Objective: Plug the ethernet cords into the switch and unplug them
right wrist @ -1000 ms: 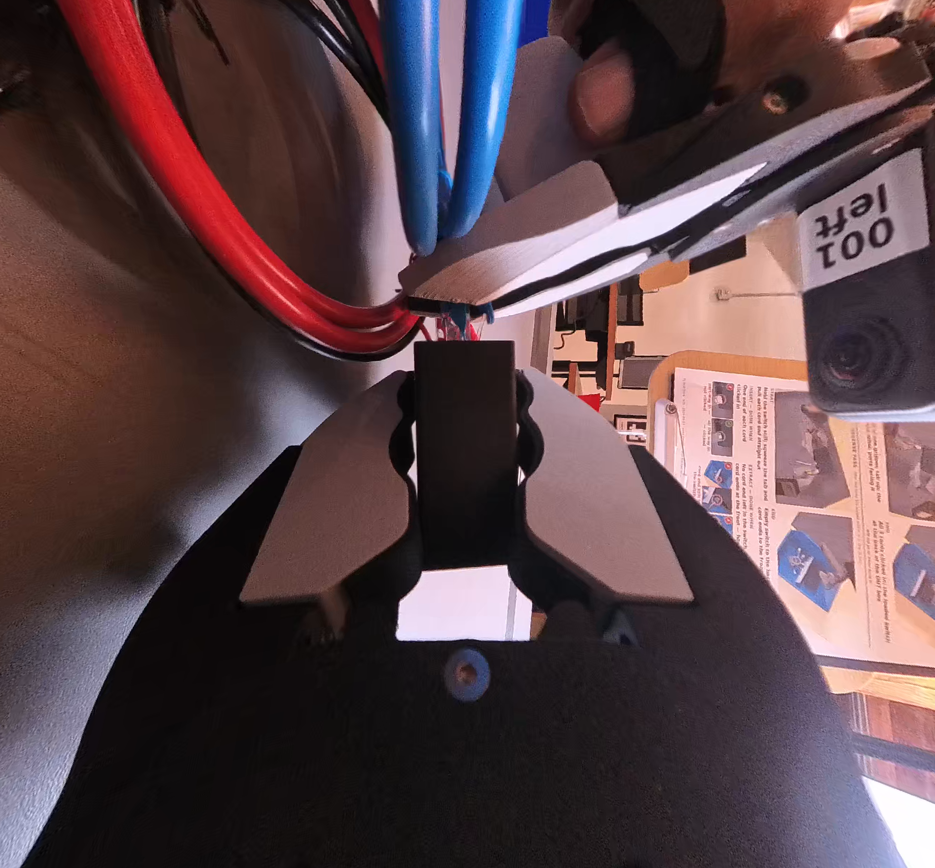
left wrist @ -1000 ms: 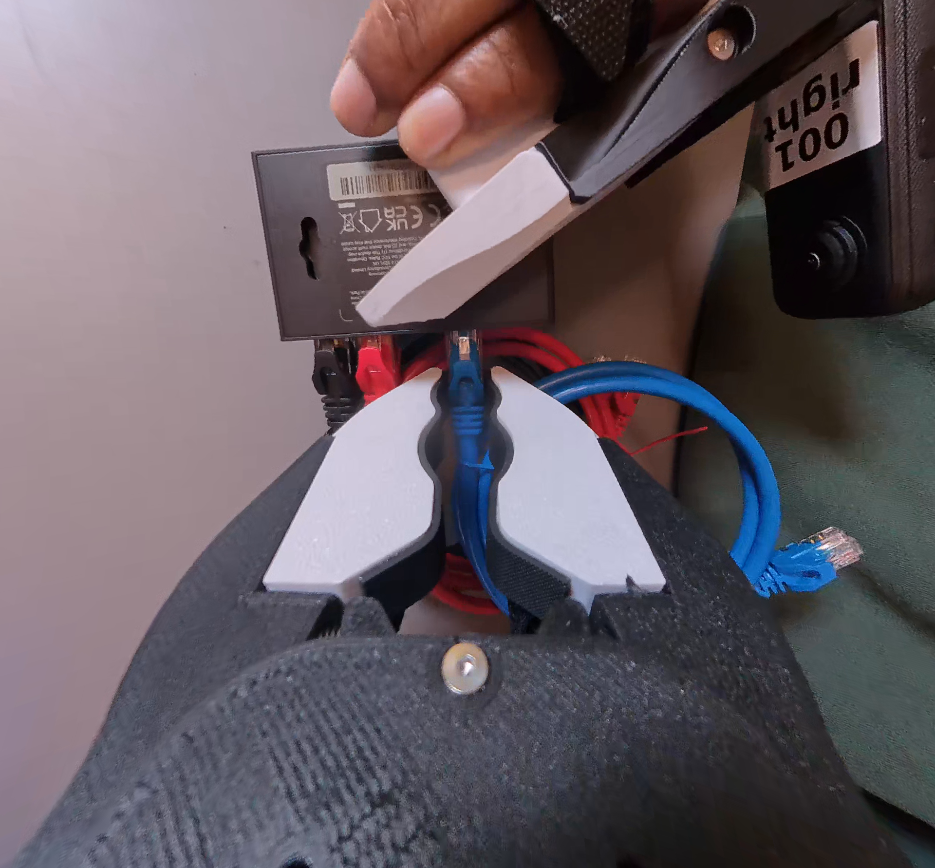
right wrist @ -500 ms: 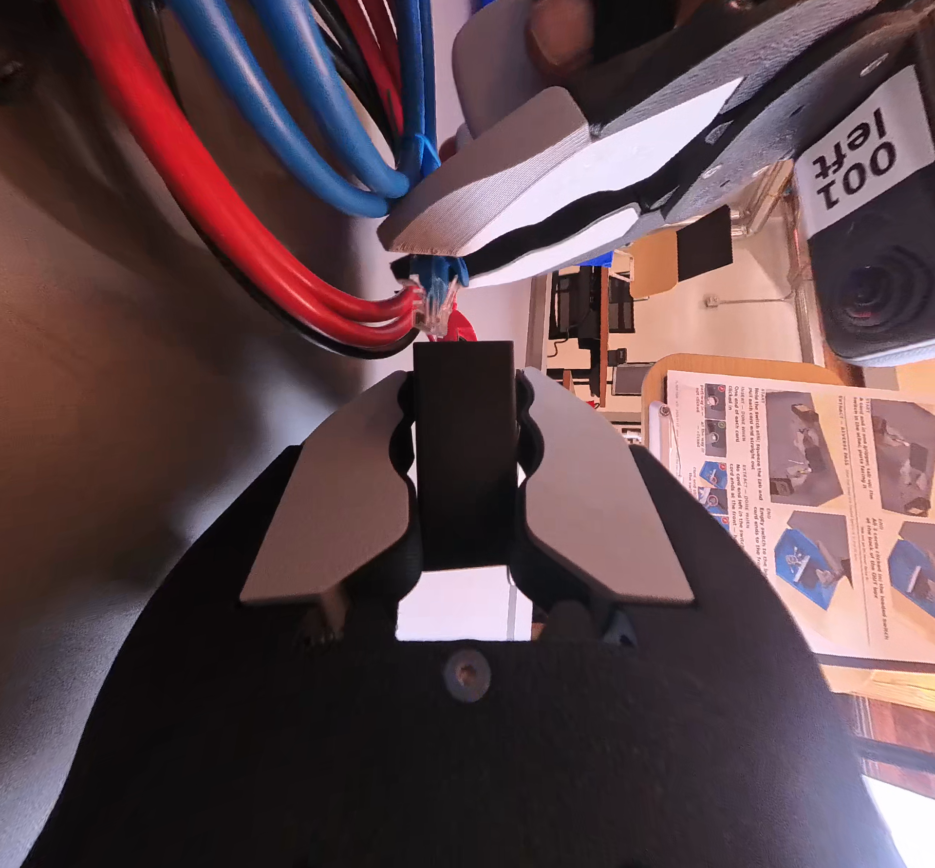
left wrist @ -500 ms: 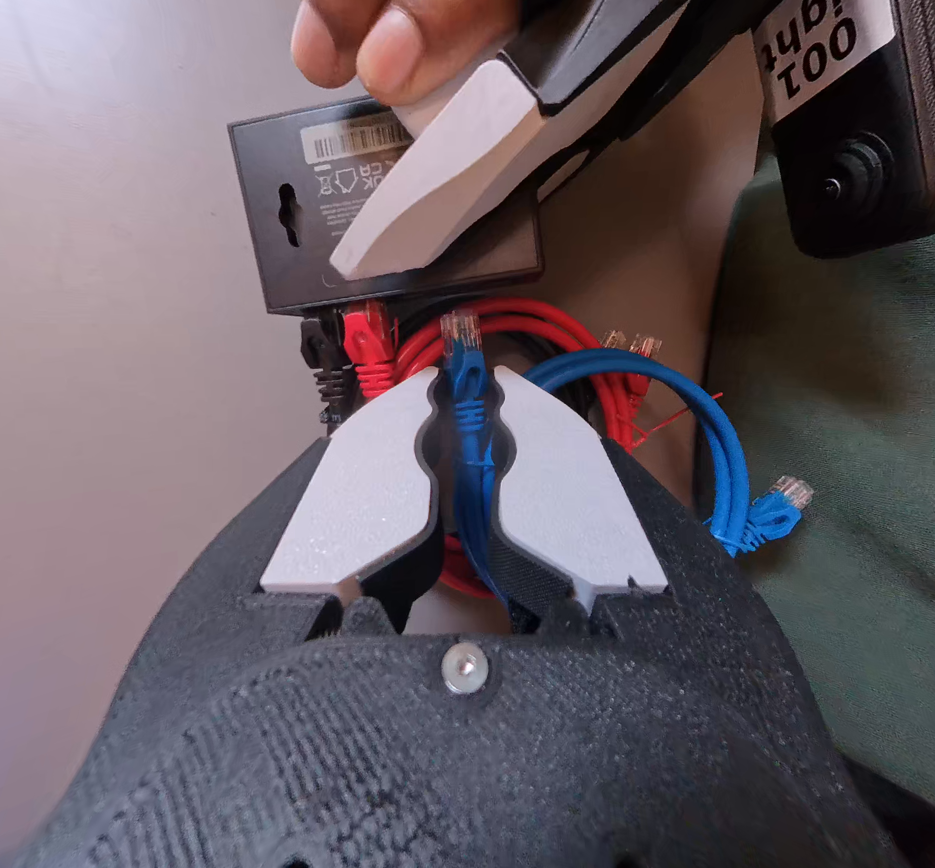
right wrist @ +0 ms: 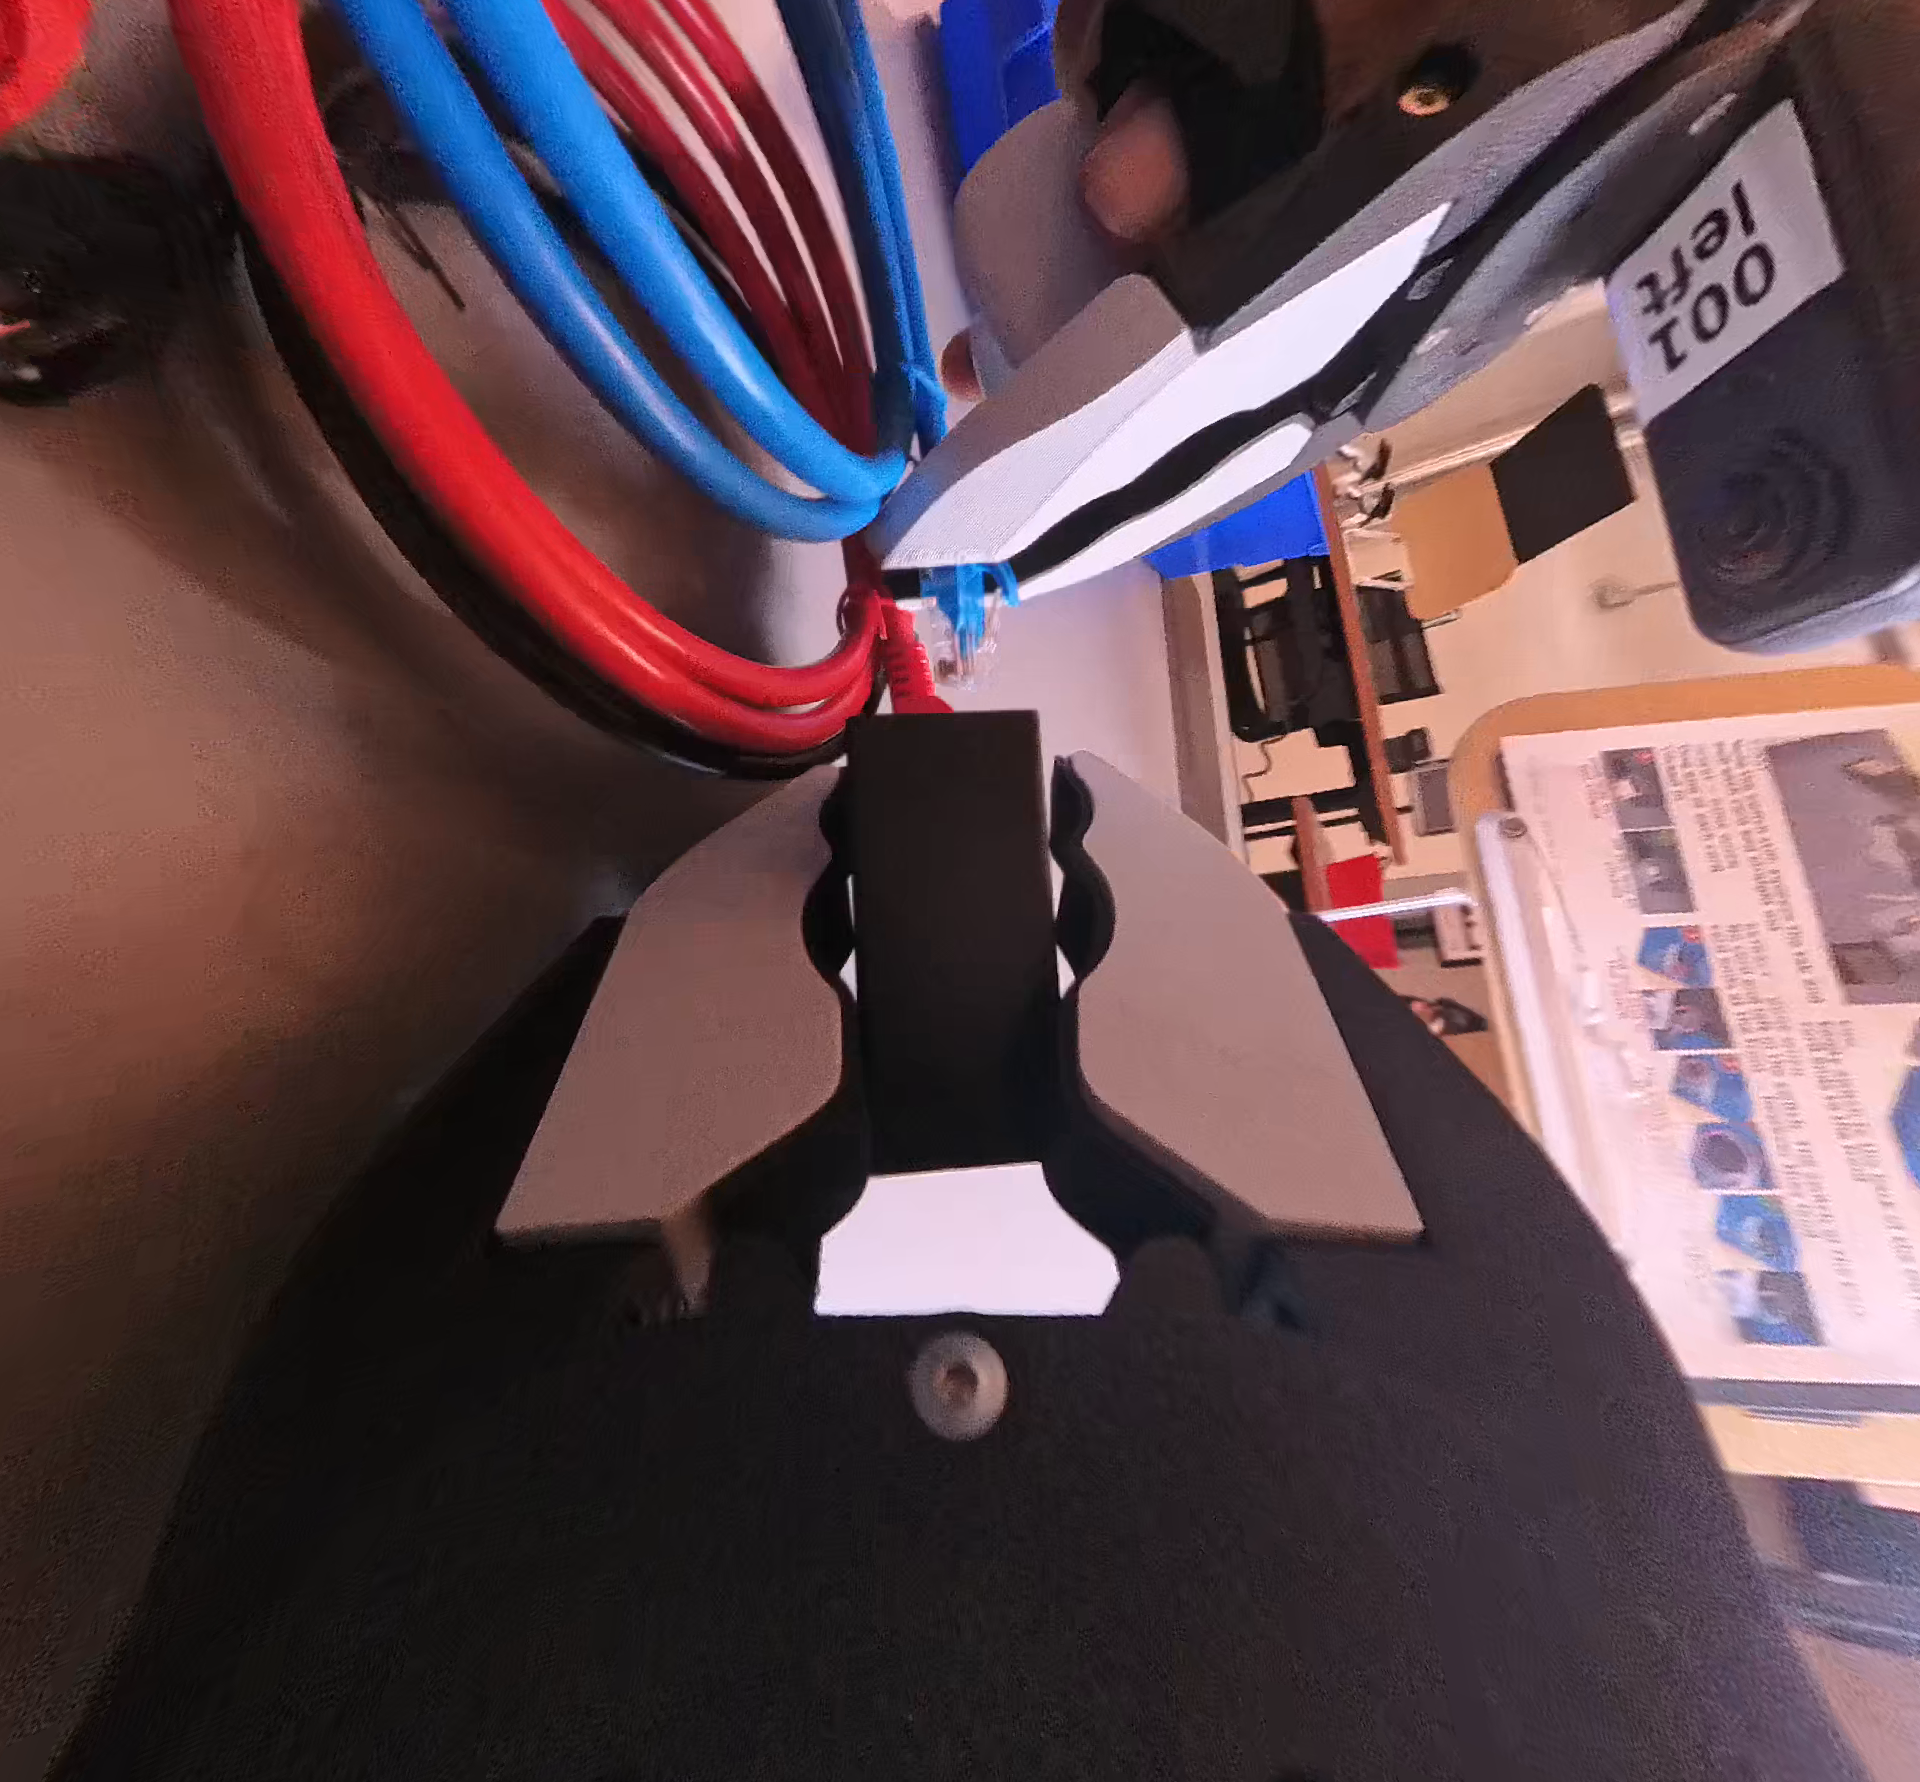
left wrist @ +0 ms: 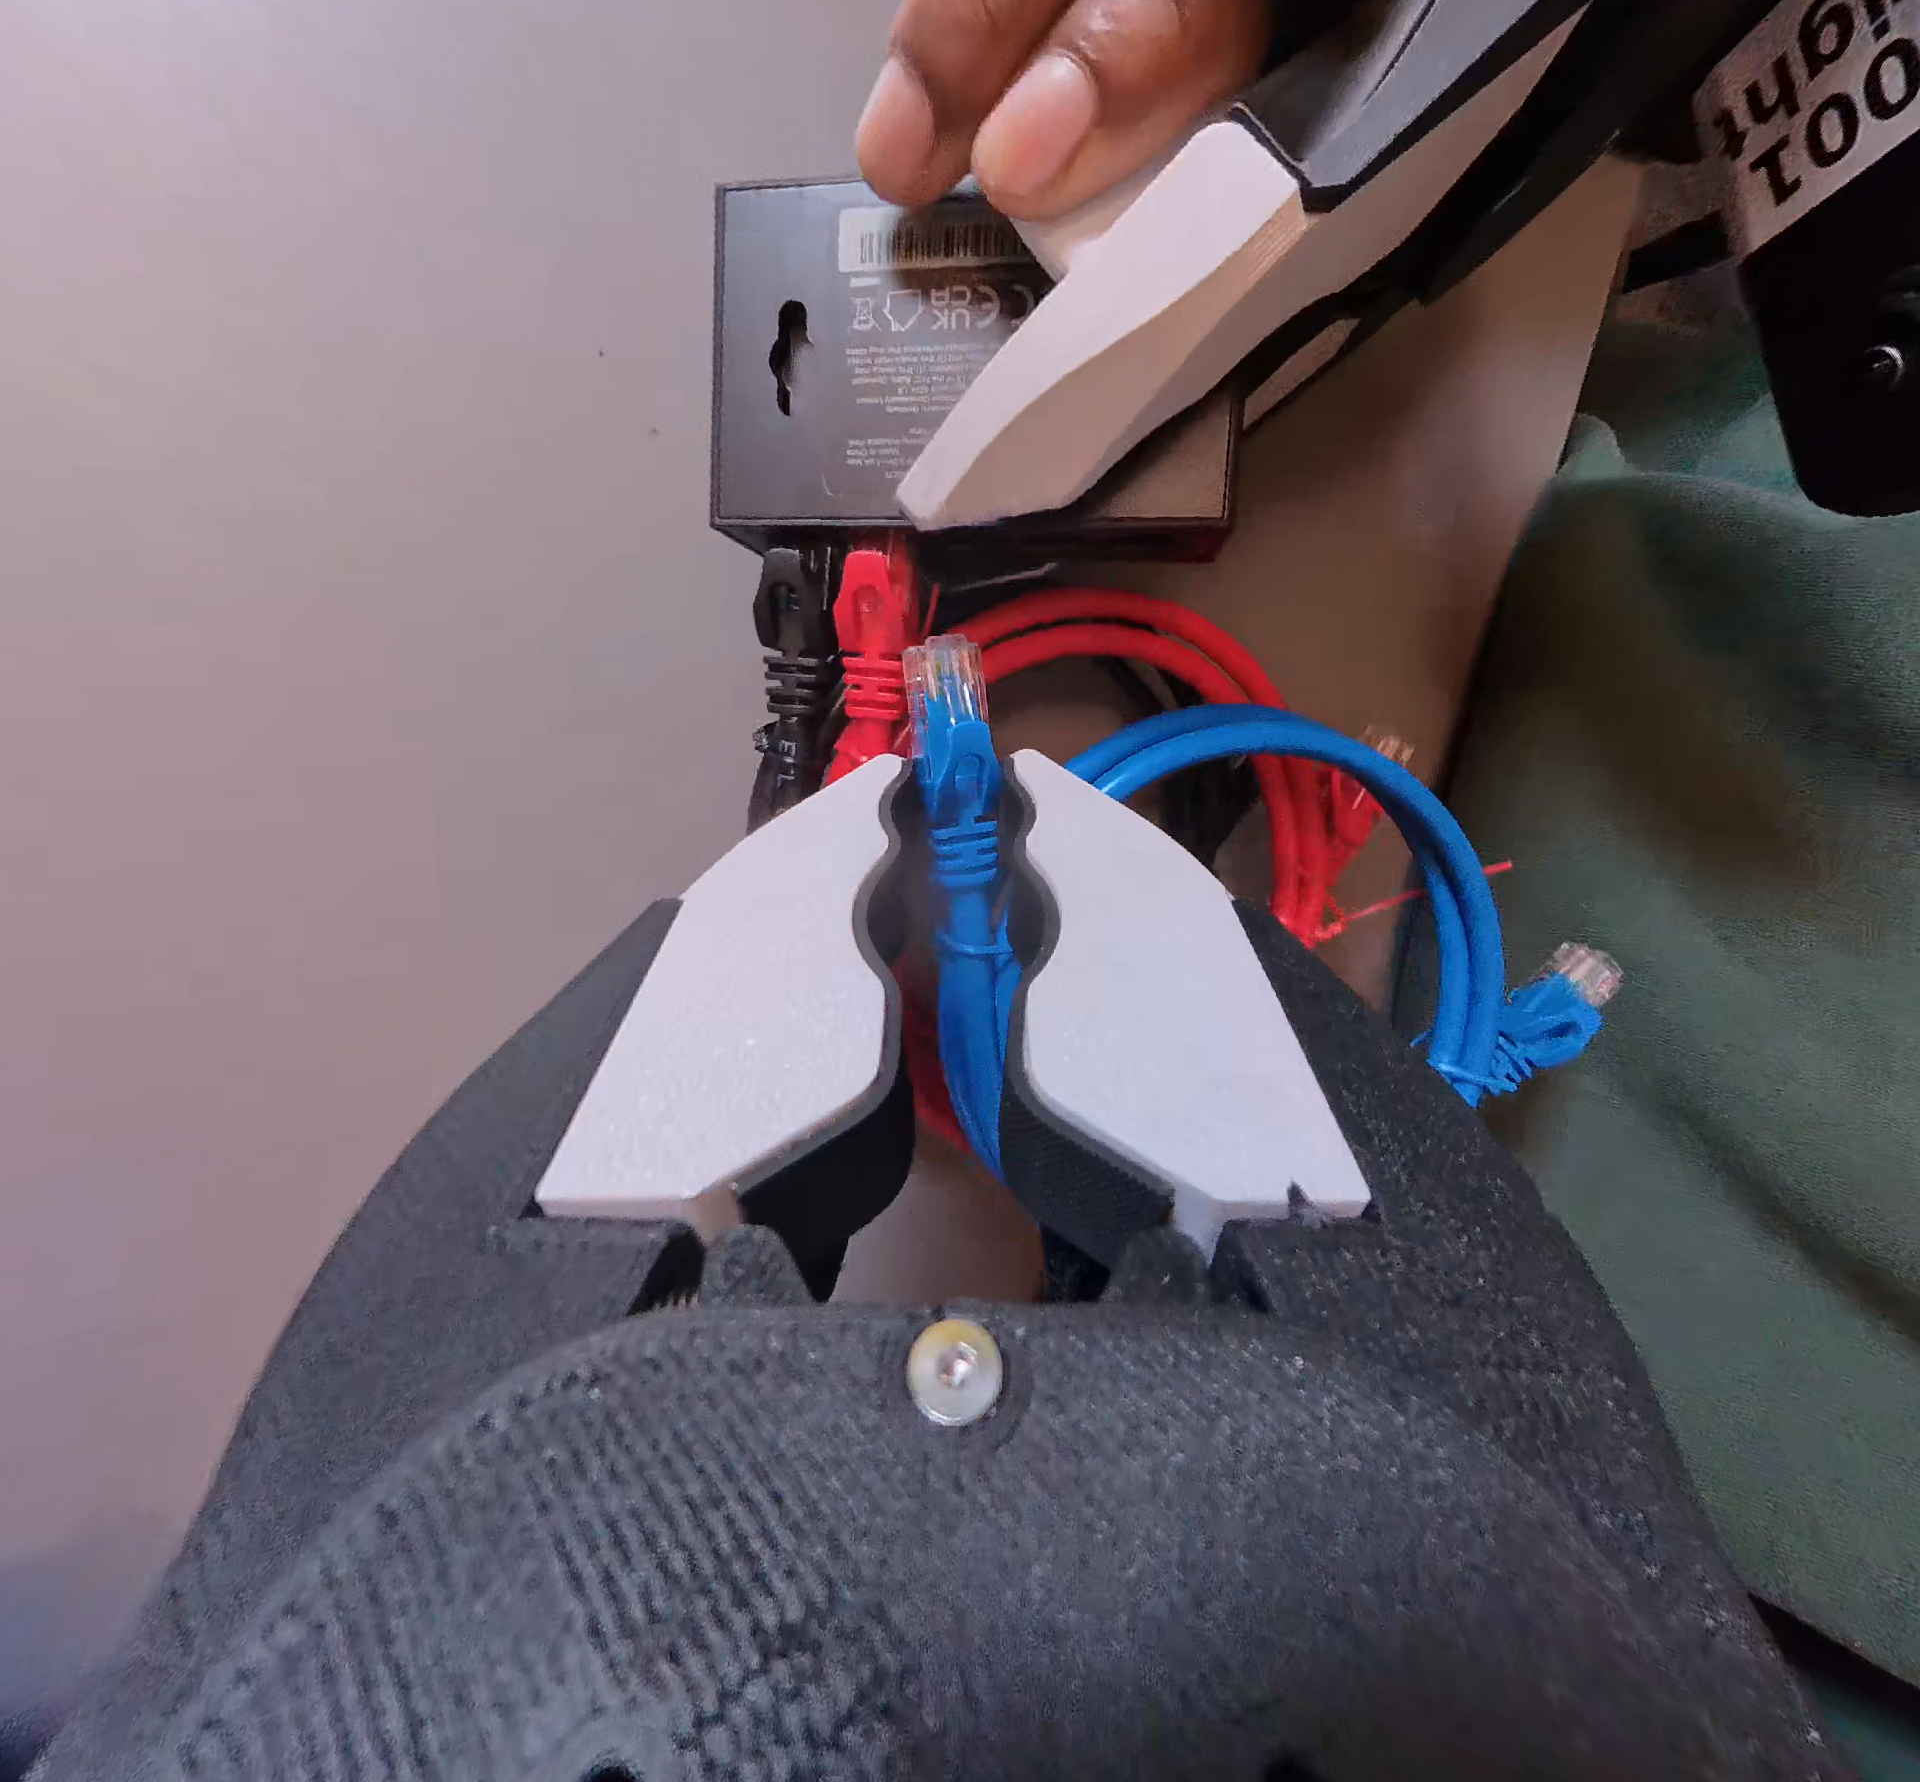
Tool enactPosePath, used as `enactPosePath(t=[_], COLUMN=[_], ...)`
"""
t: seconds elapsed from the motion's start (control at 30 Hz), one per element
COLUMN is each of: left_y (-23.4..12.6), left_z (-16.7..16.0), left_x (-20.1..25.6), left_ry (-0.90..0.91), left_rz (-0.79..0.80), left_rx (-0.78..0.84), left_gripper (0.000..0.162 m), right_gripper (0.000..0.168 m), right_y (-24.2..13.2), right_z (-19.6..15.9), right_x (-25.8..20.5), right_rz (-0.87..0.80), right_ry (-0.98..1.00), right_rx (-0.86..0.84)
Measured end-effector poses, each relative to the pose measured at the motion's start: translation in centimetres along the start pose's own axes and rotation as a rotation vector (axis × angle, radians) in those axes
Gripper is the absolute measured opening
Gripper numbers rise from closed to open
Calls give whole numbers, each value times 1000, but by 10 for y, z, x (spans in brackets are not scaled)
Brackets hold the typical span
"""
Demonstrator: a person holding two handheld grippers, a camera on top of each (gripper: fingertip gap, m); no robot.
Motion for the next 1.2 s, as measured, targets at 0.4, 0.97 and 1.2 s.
enactPosePath(t=[0.4,0.97,1.2], left_y=[14,-5,-7], left_z=[3,22,15], left_x=[-6,5,17], left_ry=[-70,-36,-48], left_rz=[-88,-114,-56], left_rx=[-76,3,-68], left_gripper=[14,14,14], right_gripper=[36,29,29], right_y=[4,3,-2], right_z=[-9,-13,5], right_x=[1,12,11], right_rz=[145,35,74], right_ry=[120,-54,71], right_rx=[-63,-69,-8])
Point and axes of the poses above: each gripper's, where its closed fingertips meet, y out along the fingers, z out of its top, x = y × z across the jaws, the point moved 4 cm from there along -y, back along the fingers, and after that the axes turned 14 degrees about -z, right-handed, at the moved point
